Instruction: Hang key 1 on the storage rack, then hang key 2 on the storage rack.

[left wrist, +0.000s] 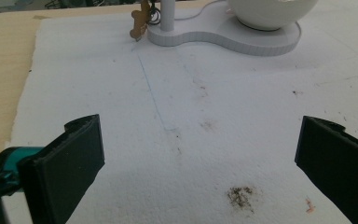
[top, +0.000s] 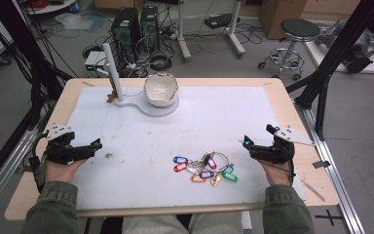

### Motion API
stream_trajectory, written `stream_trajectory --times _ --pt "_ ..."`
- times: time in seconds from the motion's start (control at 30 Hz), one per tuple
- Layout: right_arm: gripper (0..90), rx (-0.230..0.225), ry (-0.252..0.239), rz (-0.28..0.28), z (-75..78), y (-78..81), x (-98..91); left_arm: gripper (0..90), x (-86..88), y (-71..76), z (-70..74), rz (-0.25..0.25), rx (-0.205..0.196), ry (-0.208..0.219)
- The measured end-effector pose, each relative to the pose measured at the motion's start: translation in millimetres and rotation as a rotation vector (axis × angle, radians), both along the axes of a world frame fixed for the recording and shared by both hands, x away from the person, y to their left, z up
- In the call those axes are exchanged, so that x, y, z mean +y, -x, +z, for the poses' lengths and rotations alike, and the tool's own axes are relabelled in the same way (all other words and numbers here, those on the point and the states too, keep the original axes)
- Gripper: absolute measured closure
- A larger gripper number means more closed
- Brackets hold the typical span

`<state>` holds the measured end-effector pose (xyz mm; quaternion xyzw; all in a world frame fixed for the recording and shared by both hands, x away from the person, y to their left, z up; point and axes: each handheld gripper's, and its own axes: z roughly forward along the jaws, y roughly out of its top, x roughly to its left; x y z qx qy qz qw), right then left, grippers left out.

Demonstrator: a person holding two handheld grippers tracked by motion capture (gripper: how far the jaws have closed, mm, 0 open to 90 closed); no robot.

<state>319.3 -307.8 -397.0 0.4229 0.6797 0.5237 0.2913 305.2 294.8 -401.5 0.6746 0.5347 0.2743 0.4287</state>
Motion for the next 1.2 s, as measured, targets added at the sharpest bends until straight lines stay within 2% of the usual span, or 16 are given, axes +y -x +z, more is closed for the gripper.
stream_trajectory --times 0.1,0.17,0.43,0.73,1.2 --pt "0.6 0.014 0.006 0.008 -0.1 -1.7 0.6 1.7 0.0 0.9 -3.8 0.004 0.001 -0.003" --pt "0.6 0.022 0.0 0.013 0.5 -2.4 0.6 1.6 0.5 2.0 -8.1 0.003 0.016 -0.015" --pt "0.6 0.019 0.006 0.053 5.9 -1.7 7.0 1.7 6.5 6.2 -11.7 0.02 0.003 0.009" --pt "0.7 0.039 0.018 0.107 7.8 -0.3 15.0 1.7 13.5 11.0 -12.5 0.037 -0.006 0.025" --pt "0.7 0.057 0.034 0.176 9.5 3.0 30.3 1.7 11.7 9.3 -14.0 0.025 0.005 0.021"
